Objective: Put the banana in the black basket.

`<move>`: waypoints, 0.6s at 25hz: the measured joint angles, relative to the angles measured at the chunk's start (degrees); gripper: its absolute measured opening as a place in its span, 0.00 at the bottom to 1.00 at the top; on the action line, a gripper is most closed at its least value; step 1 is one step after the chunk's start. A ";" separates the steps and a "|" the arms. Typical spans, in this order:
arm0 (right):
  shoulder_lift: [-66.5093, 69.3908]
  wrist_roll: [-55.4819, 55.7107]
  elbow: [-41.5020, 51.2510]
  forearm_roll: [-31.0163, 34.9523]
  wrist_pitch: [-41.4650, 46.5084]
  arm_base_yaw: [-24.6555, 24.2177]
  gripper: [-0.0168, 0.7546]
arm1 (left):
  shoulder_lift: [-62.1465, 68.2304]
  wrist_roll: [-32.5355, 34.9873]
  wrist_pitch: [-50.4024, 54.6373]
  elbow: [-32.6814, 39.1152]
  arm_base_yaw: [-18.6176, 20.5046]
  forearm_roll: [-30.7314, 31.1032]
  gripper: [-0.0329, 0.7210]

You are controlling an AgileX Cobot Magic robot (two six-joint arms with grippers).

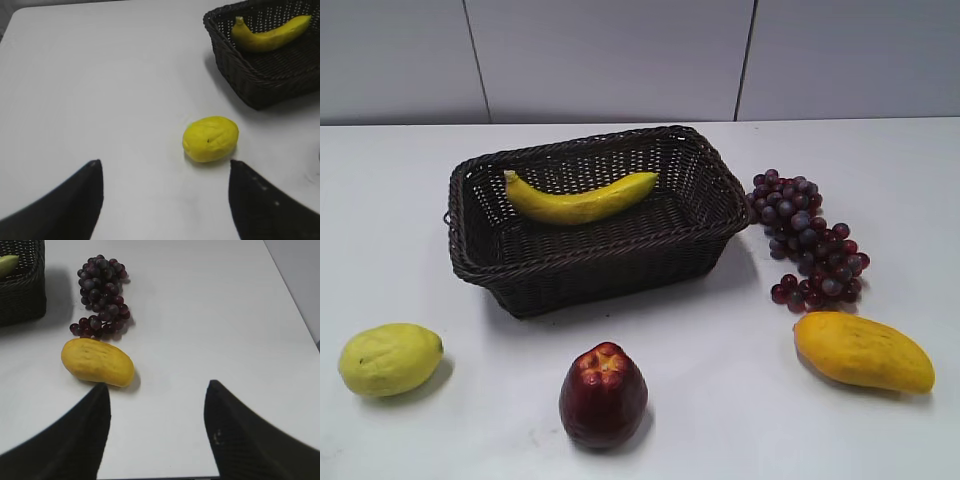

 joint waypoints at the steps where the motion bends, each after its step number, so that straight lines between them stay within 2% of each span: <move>1: 0.00 0.00 0.00 0.00 0.00 0.00 0.65 | -0.70 0.00 0.00 0.00 0.56 0.00 0.81; 6: 0.00 0.00 0.00 0.00 0.00 0.00 0.65 | -4.49 0.00 -0.01 0.00 1.84 0.00 0.81; 15: 0.00 0.00 0.00 0.00 0.00 0.00 0.65 | -5.03 0.00 -0.01 0.05 1.84 0.04 0.80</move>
